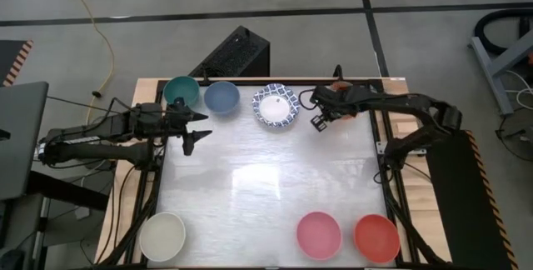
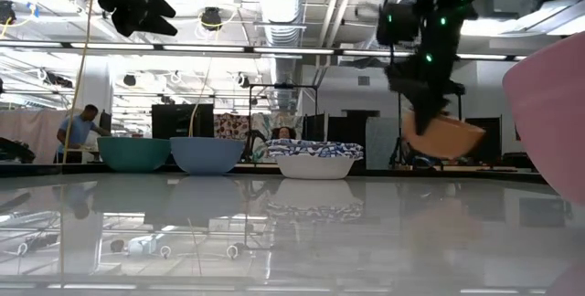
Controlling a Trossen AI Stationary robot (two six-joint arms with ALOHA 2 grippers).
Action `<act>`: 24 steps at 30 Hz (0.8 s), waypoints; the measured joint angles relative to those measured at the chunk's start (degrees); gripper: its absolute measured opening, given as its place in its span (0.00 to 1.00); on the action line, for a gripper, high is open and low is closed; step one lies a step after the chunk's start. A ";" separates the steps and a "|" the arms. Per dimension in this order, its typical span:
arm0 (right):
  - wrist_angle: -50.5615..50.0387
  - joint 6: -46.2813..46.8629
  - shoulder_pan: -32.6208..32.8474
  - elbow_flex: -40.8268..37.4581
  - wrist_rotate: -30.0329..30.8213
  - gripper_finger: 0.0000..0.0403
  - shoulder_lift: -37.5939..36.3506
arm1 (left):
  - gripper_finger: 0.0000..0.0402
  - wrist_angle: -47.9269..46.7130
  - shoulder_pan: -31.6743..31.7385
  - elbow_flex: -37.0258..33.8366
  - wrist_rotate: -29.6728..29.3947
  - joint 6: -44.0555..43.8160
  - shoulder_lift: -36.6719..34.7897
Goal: Nest bowls inside each other
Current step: Stack the brown bowl on top of the blue pattern bowl
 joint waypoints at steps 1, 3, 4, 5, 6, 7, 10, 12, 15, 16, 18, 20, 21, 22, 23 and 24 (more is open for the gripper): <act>2.32 -0.81 0.91 0.00 -0.14 0.02 -0.71 | 0.64 -0.01 0.00 0.00 0.00 0.00 0.00; 7.22 -3.25 2.71 0.00 -0.29 0.02 -1.85 | 0.64 0.00 0.00 0.00 0.00 0.00 0.00; 9.75 -4.34 3.62 0.02 -0.24 0.02 -2.26 | 0.64 0.00 0.00 0.00 0.00 0.00 0.00; 12.06 -5.20 4.40 0.02 -0.23 0.02 -2.52 | 0.64 0.00 0.00 0.00 0.00 0.00 0.00; 14.35 -6.06 5.01 0.02 -0.23 0.02 -2.64 | 0.64 -0.02 0.00 0.00 0.00 0.00 0.00; 16.60 -7.06 5.63 0.02 -0.23 0.02 -2.68 | 0.64 -0.02 0.00 0.00 0.00 0.00 0.00; 23.05 -11.82 7.37 0.02 -0.23 0.02 -2.69 | 0.64 -0.02 -0.01 0.00 0.00 0.00 0.00; 26.37 -15.71 8.22 0.02 -0.19 0.02 -2.70 | 0.64 -0.02 -0.02 0.00 0.00 0.00 0.00; 29.87 -22.53 9.26 0.04 0.08 0.02 -2.70 | 0.64 -0.02 -0.02 0.00 0.00 0.00 0.00; 30.74 -24.44 9.56 0.03 0.12 0.02 -2.70 | 0.64 -0.02 -0.02 0.00 0.00 0.00 0.00; 32.10 -27.56 9.84 0.04 0.13 0.02 -2.70 | 0.64 -0.04 -0.02 0.00 0.00 0.00 0.00; 32.67 -31.05 10.15 0.04 0.10 0.02 -2.70 | 0.64 -0.02 -0.04 0.00 0.00 0.00 0.00; 32.93 -33.15 10.33 0.04 0.09 0.02 -2.70 | 0.64 -0.02 -0.04 0.00 0.00 0.00 0.00; 33.25 -35.47 10.66 0.04 0.07 0.02 -2.70 | 0.64 -0.03 -0.04 0.00 0.01 0.00 0.00; 33.65 -37.76 10.97 0.04 -0.03 0.02 -2.70 | 0.64 -0.02 -0.04 0.00 0.00 0.00 0.00; 34.17 -40.03 11.31 0.04 -0.20 0.02 -2.70 | 0.64 -0.02 -0.04 0.00 0.00 0.00 0.00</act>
